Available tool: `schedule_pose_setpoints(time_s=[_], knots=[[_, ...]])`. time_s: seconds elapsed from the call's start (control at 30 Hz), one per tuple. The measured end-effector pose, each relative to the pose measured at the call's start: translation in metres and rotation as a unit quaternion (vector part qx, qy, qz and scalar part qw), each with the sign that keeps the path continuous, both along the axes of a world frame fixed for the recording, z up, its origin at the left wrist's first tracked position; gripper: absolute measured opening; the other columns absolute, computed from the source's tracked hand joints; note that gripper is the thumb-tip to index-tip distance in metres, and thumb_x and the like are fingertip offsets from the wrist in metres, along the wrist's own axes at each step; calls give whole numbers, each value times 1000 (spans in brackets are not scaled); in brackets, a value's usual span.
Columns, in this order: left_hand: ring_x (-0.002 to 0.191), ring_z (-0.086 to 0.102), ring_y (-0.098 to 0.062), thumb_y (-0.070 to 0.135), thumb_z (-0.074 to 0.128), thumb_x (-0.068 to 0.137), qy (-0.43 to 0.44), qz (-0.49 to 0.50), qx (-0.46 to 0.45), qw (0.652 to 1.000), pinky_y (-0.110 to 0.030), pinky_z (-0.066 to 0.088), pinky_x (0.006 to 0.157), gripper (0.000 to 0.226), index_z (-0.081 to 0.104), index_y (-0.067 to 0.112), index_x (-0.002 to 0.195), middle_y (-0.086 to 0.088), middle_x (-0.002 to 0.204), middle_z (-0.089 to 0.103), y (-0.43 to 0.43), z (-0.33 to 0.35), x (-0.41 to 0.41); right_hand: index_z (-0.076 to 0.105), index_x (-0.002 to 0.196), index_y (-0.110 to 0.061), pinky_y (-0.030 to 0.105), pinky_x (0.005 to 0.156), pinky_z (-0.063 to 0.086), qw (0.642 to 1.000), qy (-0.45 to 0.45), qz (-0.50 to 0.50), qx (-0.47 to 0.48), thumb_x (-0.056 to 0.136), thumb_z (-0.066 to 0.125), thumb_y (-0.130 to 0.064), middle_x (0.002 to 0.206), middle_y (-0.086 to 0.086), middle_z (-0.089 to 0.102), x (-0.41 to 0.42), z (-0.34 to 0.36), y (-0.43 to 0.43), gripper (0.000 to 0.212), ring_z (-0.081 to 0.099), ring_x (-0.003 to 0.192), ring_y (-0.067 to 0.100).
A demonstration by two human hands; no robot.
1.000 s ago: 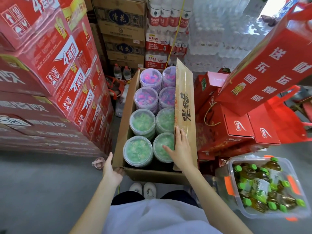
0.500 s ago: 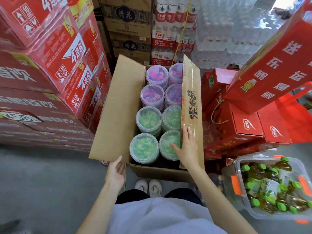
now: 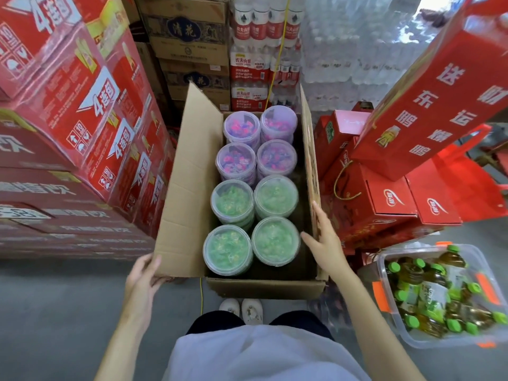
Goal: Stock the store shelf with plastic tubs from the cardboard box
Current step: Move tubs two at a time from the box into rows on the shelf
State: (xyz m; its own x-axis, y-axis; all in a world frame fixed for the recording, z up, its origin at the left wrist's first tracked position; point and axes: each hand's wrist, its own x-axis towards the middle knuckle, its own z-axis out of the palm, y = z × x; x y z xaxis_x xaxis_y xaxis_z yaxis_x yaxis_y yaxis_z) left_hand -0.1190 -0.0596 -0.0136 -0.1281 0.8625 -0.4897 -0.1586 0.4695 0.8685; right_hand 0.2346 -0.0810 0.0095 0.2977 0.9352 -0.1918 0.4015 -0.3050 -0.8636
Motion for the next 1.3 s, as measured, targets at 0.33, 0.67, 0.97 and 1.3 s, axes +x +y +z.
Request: schedule_pose_setpoints(time_s=[0.33,0.67,0.97,1.3], knots=[[120,40,-5,29,63,86,246,-206,116,940,-25,32,99,53,45,23,136,7,134,48,110,40,43,30,136,-26,36,92,44,984,-131,-43,-114,96,44,-11,122,3,58,64,33,14,45,57,106,24],[115,39,-7,10,55,92,249,-214,77,941,-2,23,76,55,32,6,142,7,123,40,153,40,88,57,121,-17,37,95,47,967,-186,-127,-121,88,63,-22,114,7,67,66,34,71,34,61,107,28],[123,41,-14,8,60,88,335,-212,126,909,-7,21,90,55,38,2,138,0,132,45,160,19,65,63,114,-5,34,87,47,952,-212,-133,-175,84,68,-18,111,14,67,77,34,75,34,61,104,32],[132,28,-4,-1,59,85,299,-252,180,903,-8,17,104,78,17,20,147,7,149,28,165,1,47,49,128,-15,20,82,43,971,-184,-115,-95,81,68,-4,114,-1,62,70,37,64,52,57,98,10]])
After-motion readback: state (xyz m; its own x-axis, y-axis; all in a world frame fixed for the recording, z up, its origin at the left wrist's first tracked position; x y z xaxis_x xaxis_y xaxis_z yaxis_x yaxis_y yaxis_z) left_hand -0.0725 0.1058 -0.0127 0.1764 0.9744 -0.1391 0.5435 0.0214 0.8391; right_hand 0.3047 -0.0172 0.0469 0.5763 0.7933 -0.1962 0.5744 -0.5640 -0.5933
